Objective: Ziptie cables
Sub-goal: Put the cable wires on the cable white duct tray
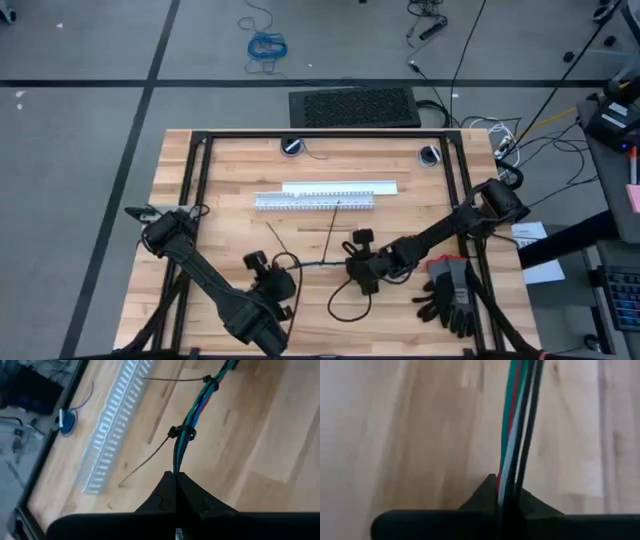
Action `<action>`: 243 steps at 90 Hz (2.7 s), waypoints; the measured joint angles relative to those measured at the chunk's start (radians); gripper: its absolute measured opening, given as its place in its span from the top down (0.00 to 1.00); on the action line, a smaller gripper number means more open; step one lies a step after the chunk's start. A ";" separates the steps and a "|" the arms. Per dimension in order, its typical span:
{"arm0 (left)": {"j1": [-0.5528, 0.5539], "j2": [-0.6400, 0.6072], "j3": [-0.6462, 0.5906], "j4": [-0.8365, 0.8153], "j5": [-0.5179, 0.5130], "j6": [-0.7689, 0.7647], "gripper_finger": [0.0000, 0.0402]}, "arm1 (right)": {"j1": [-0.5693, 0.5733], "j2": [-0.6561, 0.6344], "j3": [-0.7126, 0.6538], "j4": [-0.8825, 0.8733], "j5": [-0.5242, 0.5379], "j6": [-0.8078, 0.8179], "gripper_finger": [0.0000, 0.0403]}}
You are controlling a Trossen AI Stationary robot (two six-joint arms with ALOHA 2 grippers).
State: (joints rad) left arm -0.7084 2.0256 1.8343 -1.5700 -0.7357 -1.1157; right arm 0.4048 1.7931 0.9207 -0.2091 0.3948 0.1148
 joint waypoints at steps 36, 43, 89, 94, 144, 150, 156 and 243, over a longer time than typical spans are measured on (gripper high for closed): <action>0.202 -0.126 0.000 -0.002 -0.111 0.166 1.00 | -0.057 -0.271 0.215 -0.463 0.220 -0.169 1.00; 0.247 -0.195 -0.001 0.000 -0.147 0.213 1.00 | -0.093 -0.319 0.251 -0.544 0.241 -0.204 1.00; 0.688 -0.411 0.000 0.062 -0.194 0.772 1.00 | -0.543 -0.440 0.278 -0.322 0.103 -0.610 1.00; 0.761 -0.411 0.000 0.092 -0.176 0.859 1.00 | -0.601 -0.418 0.288 -0.275 0.103 -0.651 1.00; 1.150 -0.405 -0.315 0.500 0.175 1.266 1.00 | -0.816 -0.138 0.365 -0.383 -0.118 -0.574 1.00; 1.151 -0.406 -0.431 0.511 0.174 1.279 1.00 | -0.799 -0.104 0.365 -0.381 -0.134 -0.528 1.00; 1.147 -0.404 -0.539 0.552 0.184 1.261 1.00 | -0.778 -0.072 0.366 -0.384 -0.174 -0.493 1.00; 0.870 -0.406 -0.754 0.522 0.196 0.963 1.00 | -0.586 0.030 0.364 -0.422 -0.256 -0.316 1.00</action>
State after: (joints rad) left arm 0.1612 1.6196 1.0801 -1.0480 -0.5400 -0.1528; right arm -0.1810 1.8233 1.2842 -0.6308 0.1387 -0.2009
